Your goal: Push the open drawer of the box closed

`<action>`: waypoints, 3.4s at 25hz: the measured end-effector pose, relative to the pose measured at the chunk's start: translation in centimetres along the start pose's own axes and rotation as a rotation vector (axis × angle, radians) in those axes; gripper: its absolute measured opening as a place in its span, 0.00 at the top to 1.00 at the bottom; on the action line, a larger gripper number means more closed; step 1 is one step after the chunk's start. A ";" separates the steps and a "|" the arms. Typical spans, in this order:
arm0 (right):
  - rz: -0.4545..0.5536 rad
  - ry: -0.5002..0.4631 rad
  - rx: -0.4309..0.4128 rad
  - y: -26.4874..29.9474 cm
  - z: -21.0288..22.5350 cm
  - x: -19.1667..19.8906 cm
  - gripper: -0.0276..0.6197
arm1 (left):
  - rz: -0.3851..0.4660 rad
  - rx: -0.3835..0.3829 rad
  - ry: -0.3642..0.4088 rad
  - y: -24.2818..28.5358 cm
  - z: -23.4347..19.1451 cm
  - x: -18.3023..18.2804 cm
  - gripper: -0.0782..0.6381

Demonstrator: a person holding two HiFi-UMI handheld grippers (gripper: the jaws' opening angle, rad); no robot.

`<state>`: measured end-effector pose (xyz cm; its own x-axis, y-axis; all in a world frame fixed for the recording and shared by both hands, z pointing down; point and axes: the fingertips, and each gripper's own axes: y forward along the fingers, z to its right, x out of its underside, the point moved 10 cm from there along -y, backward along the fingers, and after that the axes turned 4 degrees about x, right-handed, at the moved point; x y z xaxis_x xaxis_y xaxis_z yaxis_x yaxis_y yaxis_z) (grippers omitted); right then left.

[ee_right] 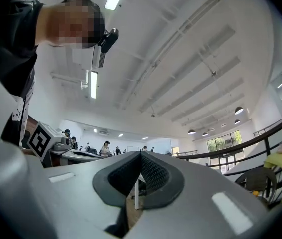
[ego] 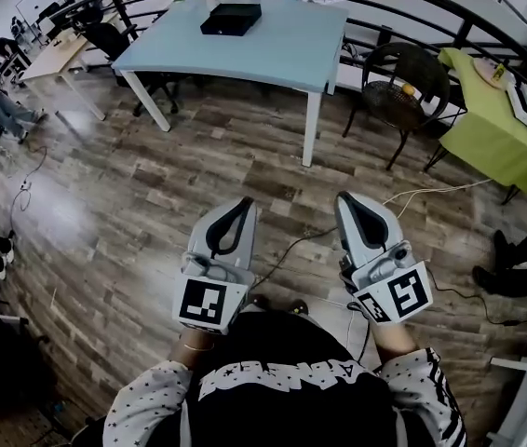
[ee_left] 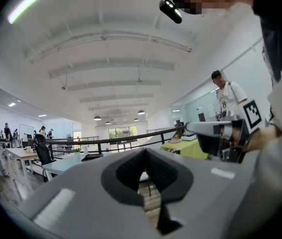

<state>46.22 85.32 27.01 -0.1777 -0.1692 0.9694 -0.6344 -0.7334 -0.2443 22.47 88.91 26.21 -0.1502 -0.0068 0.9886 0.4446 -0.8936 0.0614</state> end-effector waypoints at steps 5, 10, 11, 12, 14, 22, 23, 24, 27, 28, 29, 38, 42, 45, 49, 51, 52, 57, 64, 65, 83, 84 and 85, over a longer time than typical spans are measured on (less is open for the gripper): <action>-0.010 -0.008 0.000 -2.0 1.6 -0.5 0.96 | 0.001 0.007 0.011 1.0 2.2 -0.2 0.89; -0.027 -0.002 -0.046 -2.9 2.3 -0.1 0.96 | -0.013 -0.001 0.019 0.8 4.0 0.0 0.89; -0.029 0.000 -0.051 -2.8 2.4 0.0 0.96 | -0.021 -0.010 0.018 0.6 4.0 0.0 0.89; -0.031 0.006 -0.059 -2.6 2.4 0.1 0.96 | -0.027 -0.021 0.016 0.4 4.0 0.0 0.89; -0.032 0.022 -0.083 -2.3 2.2 0.3 0.96 | -0.037 -0.049 0.014 -0.3 3.8 0.1 0.89; -0.038 0.003 -0.163 -0.3 0.1 1.1 0.96 | -0.019 -0.101 0.009 -1.0 2.4 1.0 0.89; -0.039 0.002 -0.168 0.1 0.3 1.2 0.96 | -0.016 -0.098 0.009 -0.6 2.2 1.0 0.89; -0.040 0.005 -0.173 0.6 0.5 1.2 0.96 | -0.011 -0.094 0.008 -0.2 1.8 0.9 0.89; -0.044 -0.005 -0.182 2.3 0.8 1.3 0.96 | 0.007 -0.087 0.004 1.1 0.5 0.9 0.89; -0.046 -0.011 -0.185 3.0 1.0 1.4 0.96 | 0.014 -0.085 0.001 1.5 0.0 0.9 0.89; -0.047 -0.015 -0.187 3.7 1.2 1.5 0.96 | 0.020 -0.085 -0.001 2.1 -0.5 0.9 0.89; -0.061 -0.002 -0.223 13.3 3.5 4.1 0.96 | 0.016 -0.128 -0.016 7.2 -8.2 2.3 0.89; -0.066 0.009 -0.256 18.2 4.3 5.4 0.96 | 0.015 -0.165 -0.018 9.2 -12.2 2.7 0.89; -0.069 0.015 -0.278 21.8 4.9 6.3 0.96 | 0.010 -0.186 -0.010 10.7 -15.1 3.2 0.89; -0.070 0.016 -0.293 25.6 4.9 7.1 0.96 | 0.003 -0.198 -0.013 12.3 -18.5 3.8 0.89; -0.075 0.009 -0.299 27.3 4.8 7.4 0.96 | 0.008 -0.202 -0.022 13.0 -20.0 3.9 0.89; -0.077 0.005 -0.302 28.2 4.8 7.6 0.96 | 0.011 -0.202 -0.021 13.3 -20.8 4.0 0.89; -0.086 -0.008 -0.314 32.8 4.7 8.3 0.96 | 0.027 -0.206 -0.027 14.9 -25.0 4.3 0.89; -0.089 -0.019 -0.302 36.8 4.4 9.5 0.96 | 0.038 -0.185 -0.016 16.6 -29.2 5.4 0.89; -0.091 -0.019 -0.298 37.1 4.3 9.7 0.96 | 0.040 -0.180 -0.024 16.7 -29.6 5.5 0.89; -0.114 0.013 -0.332 43.0 6.5 12.2 0.96 | -0.003 -0.200 -0.061 20.2 -33.3 6.4 0.89; -0.113 0.018 -0.346 43.9 6.6 12.4 0.96 | -0.005 -0.211 -0.049 20.3 -33.8 6.5 0.89; -0.110 0.022 -0.360 44.7 6.6 12.6 0.96 | -0.008 -0.223 -0.036 20.5 -34.4 6.6 0.89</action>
<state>20.61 46.01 28.47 -0.1071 -0.0854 0.9906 -0.8739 -0.4670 -0.1348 0.24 55.15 29.25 -0.1197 0.0127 0.9927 0.2363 -0.9708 0.0409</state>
